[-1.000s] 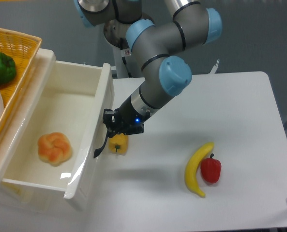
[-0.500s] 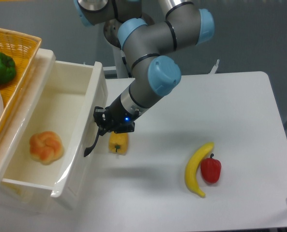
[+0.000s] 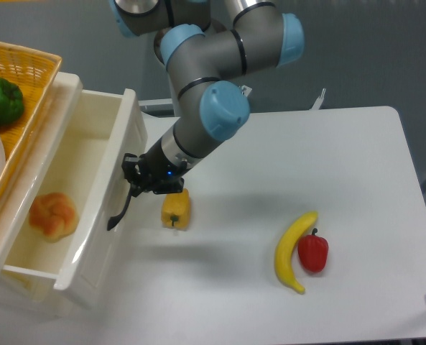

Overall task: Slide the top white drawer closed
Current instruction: 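Push the drawer front with the gripper, sliding the drawer into the cabinet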

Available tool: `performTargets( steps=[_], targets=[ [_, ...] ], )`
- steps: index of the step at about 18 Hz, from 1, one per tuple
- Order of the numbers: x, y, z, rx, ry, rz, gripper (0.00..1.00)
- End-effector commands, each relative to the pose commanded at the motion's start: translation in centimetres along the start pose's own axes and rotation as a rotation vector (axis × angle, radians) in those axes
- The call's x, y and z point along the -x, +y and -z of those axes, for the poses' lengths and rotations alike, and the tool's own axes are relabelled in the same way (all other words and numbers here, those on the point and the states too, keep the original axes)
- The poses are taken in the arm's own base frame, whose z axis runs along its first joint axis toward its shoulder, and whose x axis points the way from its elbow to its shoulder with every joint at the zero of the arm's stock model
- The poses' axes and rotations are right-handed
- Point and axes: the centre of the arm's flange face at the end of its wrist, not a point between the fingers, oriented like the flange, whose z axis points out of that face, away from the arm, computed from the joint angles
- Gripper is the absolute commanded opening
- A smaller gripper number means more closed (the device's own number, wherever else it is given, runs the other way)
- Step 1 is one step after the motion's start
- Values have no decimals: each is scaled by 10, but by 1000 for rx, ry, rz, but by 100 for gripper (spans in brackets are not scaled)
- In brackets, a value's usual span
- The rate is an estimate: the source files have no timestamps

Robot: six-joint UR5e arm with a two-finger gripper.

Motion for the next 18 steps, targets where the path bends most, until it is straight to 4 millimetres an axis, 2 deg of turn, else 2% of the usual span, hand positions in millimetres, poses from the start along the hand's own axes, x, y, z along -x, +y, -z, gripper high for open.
performTargets(
  steps=[18],
  targets=[
    [-41,-4,-31,50,10,-34,0]
  ],
)
